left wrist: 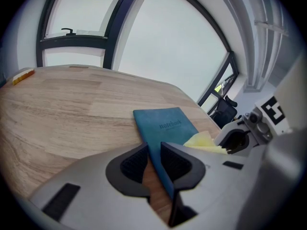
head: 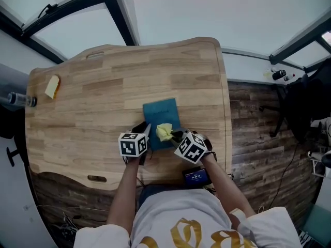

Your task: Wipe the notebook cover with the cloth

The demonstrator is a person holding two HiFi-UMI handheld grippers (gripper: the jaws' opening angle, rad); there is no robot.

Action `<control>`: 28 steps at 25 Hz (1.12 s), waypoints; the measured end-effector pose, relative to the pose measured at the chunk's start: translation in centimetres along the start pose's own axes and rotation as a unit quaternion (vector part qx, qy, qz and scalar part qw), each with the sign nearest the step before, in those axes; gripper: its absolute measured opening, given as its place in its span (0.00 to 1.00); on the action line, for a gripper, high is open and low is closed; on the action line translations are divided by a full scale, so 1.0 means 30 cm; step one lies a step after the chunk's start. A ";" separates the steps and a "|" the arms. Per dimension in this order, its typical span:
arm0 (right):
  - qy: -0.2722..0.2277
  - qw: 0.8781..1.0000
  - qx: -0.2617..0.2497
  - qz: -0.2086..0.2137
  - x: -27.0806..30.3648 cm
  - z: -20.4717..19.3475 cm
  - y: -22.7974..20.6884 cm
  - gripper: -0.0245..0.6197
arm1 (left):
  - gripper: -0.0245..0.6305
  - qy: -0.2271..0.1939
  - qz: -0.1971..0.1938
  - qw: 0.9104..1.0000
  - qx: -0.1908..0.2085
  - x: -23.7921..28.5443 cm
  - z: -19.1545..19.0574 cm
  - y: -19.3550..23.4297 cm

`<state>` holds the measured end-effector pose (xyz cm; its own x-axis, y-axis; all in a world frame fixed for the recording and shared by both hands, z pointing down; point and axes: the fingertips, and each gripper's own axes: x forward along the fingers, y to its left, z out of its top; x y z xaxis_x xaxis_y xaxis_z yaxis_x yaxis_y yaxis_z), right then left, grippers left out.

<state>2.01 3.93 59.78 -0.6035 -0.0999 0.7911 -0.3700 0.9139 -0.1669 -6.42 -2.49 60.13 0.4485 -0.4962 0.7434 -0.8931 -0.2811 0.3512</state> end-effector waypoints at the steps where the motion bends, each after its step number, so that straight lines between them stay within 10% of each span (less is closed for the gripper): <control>1: 0.000 1.000 0.002 0.000 0.001 0.001 -0.005 0.10 | 0.18 0.001 -0.001 1.000 -0.001 0.002 0.000 -0.002; 28: -0.048 0.998 0.036 -0.026 0.045 0.129 -0.220 0.10 | 0.18 0.007 -0.011 1.000 -0.008 0.000 -0.002 -0.003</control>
<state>0.90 -3.77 59.67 -0.6462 -0.1865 0.7400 -0.4505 0.8760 -0.1725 -6.33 -2.42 60.13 0.4672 -0.4779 0.7438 -0.8837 -0.2776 0.3767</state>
